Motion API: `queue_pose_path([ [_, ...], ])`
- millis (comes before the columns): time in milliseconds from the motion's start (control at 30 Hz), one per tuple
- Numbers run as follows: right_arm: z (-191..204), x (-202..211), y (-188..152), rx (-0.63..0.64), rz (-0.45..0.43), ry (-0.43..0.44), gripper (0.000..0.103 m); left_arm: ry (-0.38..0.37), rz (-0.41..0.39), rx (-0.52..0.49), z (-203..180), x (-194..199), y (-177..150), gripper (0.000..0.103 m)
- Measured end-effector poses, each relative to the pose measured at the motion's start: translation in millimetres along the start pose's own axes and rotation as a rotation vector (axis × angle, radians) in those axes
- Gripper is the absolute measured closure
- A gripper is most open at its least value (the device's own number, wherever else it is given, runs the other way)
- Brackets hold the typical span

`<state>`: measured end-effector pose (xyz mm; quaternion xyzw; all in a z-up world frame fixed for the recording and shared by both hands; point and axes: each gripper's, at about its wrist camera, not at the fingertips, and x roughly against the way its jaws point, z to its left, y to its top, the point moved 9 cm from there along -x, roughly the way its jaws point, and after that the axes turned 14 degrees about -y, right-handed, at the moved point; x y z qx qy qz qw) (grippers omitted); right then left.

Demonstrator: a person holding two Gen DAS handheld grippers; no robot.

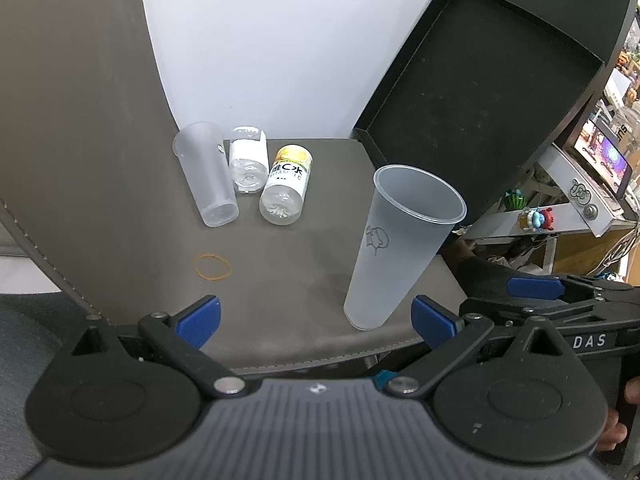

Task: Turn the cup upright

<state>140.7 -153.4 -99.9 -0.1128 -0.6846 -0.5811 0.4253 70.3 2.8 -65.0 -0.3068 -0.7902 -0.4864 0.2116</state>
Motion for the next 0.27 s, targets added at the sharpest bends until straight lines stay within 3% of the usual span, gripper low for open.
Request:
queue_pose_path([
  [267, 1.5, -1.8, 0.2, -0.001, 0.007, 0.001, 0.000, -0.006, -0.005, -0.004, 1.5, 0.4, 2.7, 0.002],
])
